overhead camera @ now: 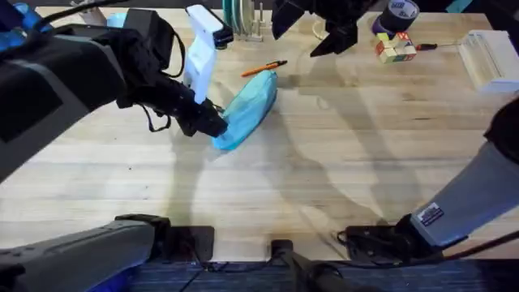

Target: Unzip the bag, pick up the pens from the table one at a time and place them inside, then zip the bag closed.

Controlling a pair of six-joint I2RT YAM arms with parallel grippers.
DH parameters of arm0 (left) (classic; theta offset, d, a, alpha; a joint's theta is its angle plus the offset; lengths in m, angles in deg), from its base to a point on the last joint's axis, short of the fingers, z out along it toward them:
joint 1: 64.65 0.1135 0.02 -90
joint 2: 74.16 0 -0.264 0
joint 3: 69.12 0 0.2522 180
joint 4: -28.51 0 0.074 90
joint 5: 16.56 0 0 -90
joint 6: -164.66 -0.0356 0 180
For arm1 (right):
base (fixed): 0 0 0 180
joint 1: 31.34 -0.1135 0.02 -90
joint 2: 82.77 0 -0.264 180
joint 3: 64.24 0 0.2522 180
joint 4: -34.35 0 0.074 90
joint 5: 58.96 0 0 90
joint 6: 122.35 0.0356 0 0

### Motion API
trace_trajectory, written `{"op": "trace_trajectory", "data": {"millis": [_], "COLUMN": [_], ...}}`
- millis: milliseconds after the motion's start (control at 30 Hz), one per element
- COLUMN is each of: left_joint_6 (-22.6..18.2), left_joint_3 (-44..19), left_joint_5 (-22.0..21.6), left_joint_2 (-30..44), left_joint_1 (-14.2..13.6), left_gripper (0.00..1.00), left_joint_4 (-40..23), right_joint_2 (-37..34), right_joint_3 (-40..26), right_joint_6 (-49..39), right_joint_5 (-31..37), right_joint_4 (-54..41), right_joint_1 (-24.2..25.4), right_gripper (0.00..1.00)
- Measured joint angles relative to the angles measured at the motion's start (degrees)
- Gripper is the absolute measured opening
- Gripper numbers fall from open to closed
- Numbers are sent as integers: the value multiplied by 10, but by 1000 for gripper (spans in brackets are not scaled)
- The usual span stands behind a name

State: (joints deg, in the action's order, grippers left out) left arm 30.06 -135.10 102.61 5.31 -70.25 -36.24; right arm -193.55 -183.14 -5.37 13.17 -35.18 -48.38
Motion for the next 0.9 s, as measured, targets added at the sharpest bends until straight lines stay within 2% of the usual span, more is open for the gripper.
{"op": "trace_trajectory", "data": {"millis": [633, 900], "left_joint_6": [0, 0], "left_joint_3": [0, 0], "left_joint_5": [0, 0], "left_joint_2": [0, 0], "left_joint_1": [0, 0], "left_gripper": [42, 42], "left_joint_4": [0, 0], "right_joint_2": [-6, -6], "right_joint_3": [0, 0], "right_joint_6": [22, 90], "right_joint_5": [0, 1], "right_joint_4": [12, 12], "right_joint_1": [0, -4], "right_gripper": [995, 997]}}
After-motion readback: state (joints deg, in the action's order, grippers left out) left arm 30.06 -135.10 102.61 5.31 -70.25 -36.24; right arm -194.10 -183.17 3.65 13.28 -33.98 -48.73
